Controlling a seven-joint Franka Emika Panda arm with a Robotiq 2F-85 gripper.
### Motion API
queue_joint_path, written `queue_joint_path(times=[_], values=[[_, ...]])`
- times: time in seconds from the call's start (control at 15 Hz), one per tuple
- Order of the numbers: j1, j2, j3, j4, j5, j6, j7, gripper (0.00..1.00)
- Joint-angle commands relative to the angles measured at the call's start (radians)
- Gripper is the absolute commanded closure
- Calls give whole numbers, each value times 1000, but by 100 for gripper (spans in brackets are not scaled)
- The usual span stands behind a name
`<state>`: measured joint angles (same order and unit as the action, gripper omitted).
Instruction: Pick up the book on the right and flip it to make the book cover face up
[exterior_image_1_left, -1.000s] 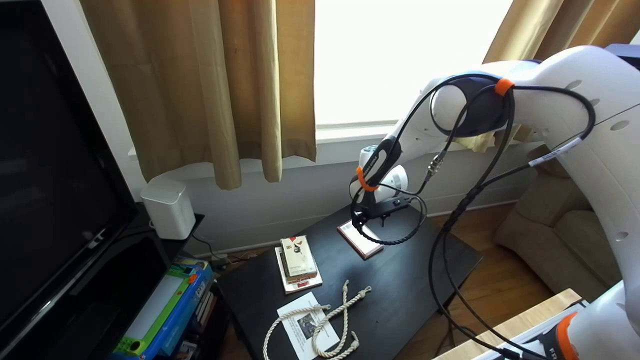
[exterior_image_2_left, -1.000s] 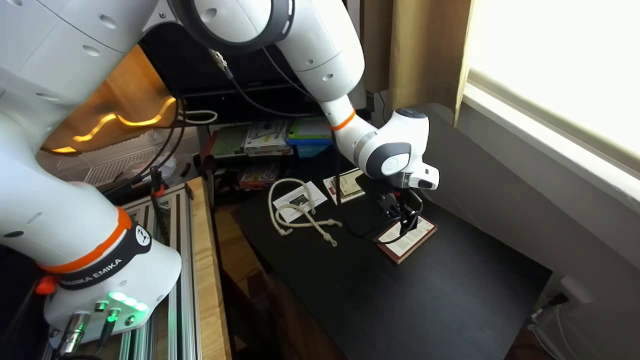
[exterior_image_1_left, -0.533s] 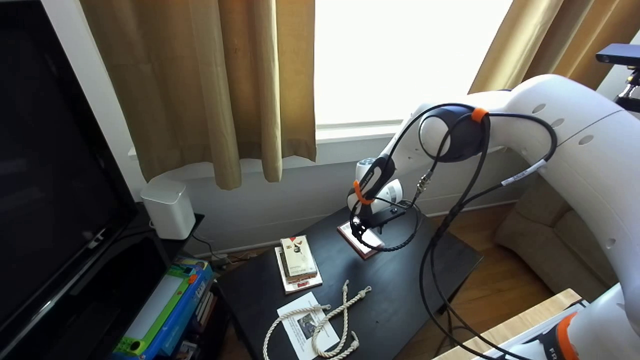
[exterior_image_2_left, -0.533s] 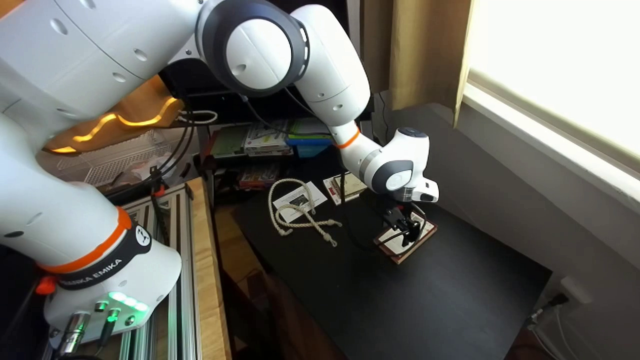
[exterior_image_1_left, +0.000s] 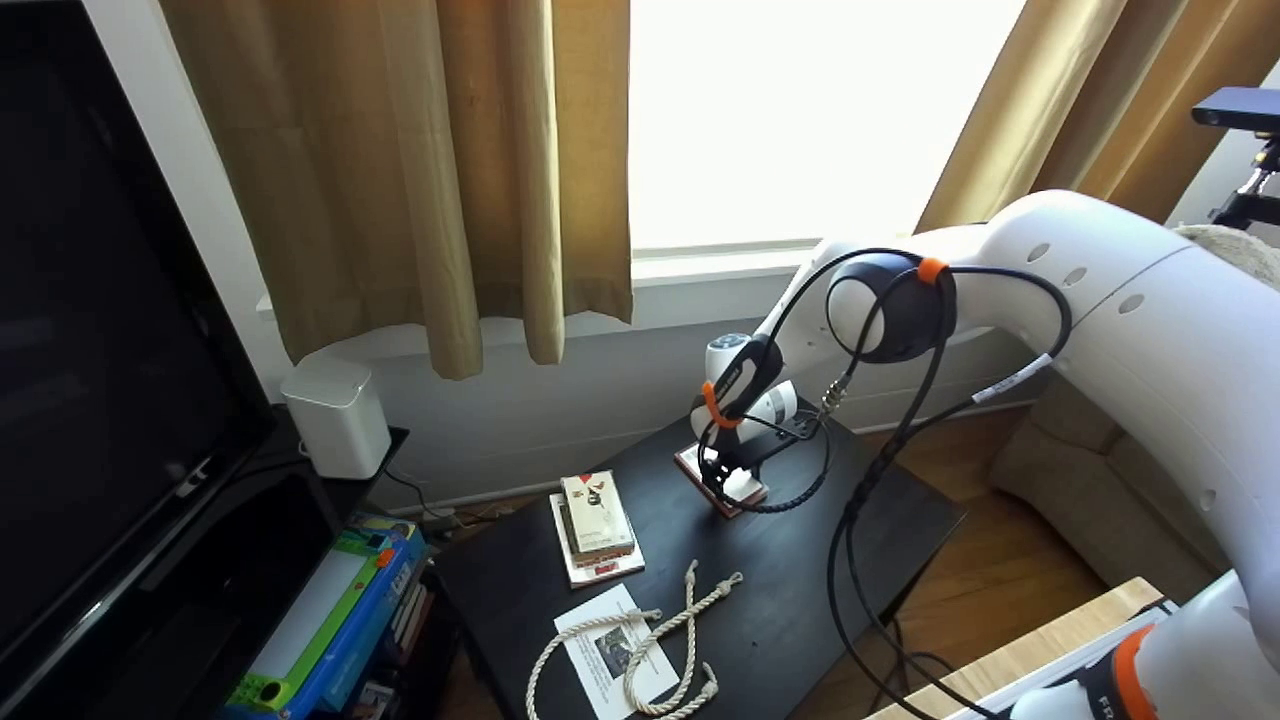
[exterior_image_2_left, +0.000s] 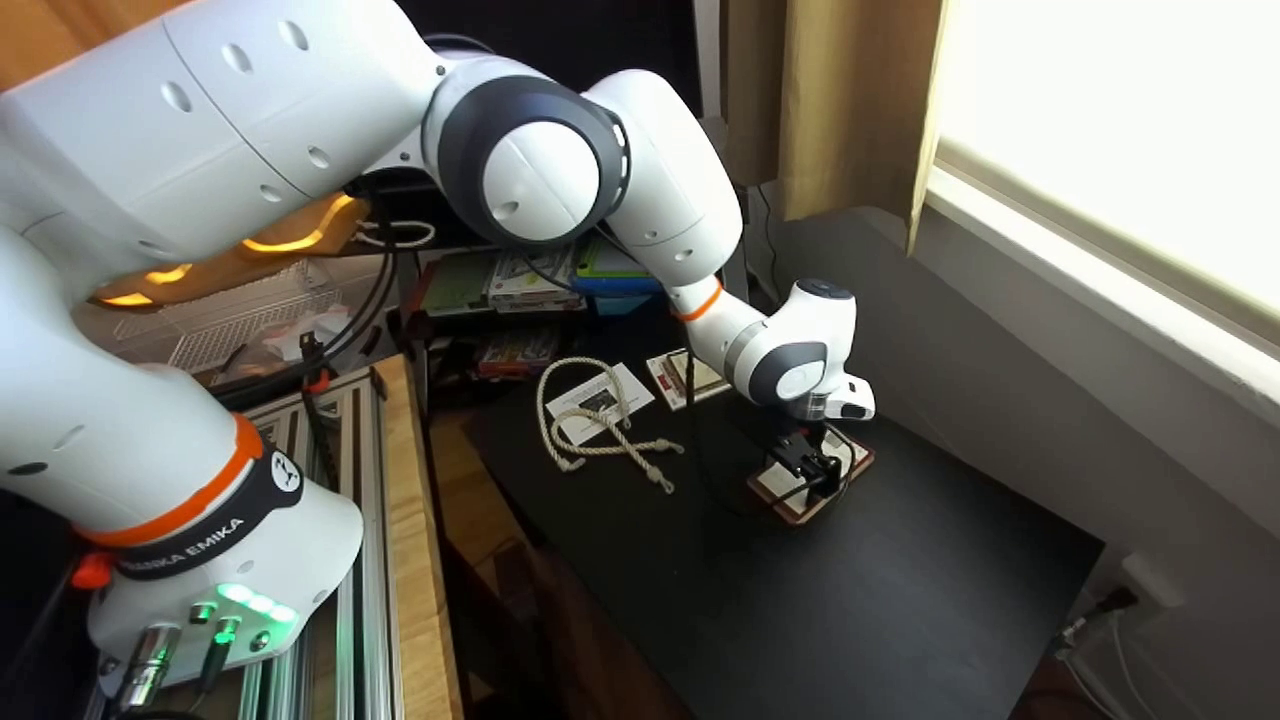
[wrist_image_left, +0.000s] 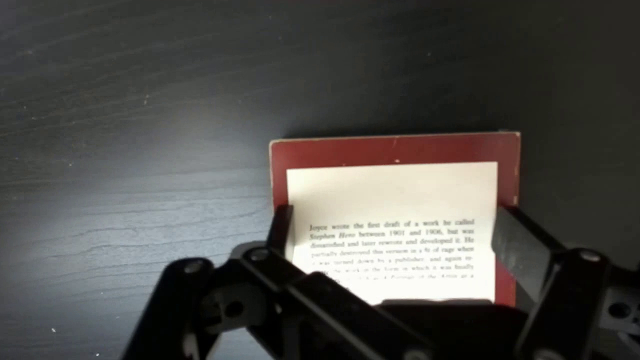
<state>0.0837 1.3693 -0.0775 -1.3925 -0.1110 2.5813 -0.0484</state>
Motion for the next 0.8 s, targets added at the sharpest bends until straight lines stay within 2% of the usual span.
queue_joint_path(times=[0.0, 0.73], values=[[-15, 66, 15, 89, -19, -23, -36, 0], [-33, 101, 66, 163, -9, -51, -108, 0]])
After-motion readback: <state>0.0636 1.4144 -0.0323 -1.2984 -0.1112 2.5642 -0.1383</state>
